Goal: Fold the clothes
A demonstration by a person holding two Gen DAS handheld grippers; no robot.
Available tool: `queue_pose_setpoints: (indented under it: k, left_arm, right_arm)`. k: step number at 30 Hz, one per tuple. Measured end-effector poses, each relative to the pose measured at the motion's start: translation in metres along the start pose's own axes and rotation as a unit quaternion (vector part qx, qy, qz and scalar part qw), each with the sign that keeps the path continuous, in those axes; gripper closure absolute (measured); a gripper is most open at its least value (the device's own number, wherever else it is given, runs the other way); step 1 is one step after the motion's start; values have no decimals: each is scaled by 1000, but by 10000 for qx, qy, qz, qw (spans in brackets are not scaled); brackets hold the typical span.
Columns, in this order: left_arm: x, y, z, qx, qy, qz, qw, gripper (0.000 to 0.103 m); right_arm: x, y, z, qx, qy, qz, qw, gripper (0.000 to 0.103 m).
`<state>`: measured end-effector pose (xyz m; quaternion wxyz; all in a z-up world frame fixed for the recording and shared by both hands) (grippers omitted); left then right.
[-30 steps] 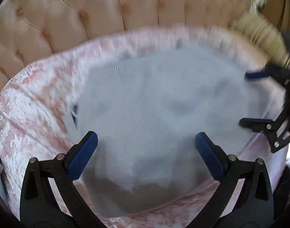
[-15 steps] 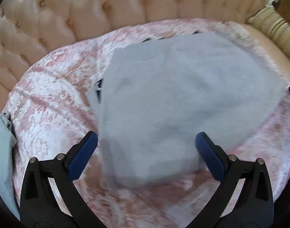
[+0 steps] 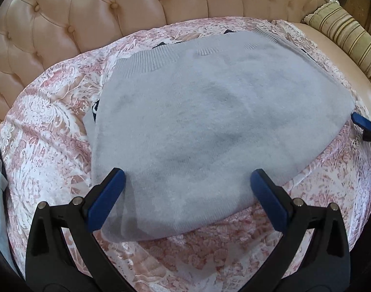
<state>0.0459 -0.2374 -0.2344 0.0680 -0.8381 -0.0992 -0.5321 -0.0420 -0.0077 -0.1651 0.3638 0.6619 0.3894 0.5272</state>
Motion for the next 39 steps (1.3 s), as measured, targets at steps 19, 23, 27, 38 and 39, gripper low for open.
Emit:
queue_pose_setpoints:
  k: [19,23,27,38,39]
  left_arm:
    - [2,-3,2,44,-69,260,9996,0]
    - [1,-2,3,65,-91,333,9994,0]
    - [0,-1,2,103,-105,367,9992,0]
    - [-1,-1,3,121,-93,396,9991,0]
    - [-1,-1,3,130,-87,399,9991,0]
  right_arm:
    - [-44,30,-3,1266,128,1815,9751,0]
    - [-20,27,-9,1214,-8,1689,9781,0]
    - [-26,10,-20,795,201,1553,9845,0]
    - [-26,32,-18,1114,145,1262,9856,0]
    - [-29,24,-19,1060,198,1545,9821,0]
Point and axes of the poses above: each gripper's, at about its wrist camera, not at the fingertips, and x roughly against the way its jaws point, y to its left, z to its underside, the point moved 4 cm from there along -x, roughly the way its jaws point, and after that the axes turned 1 degree about x, right-handed, at the moved point
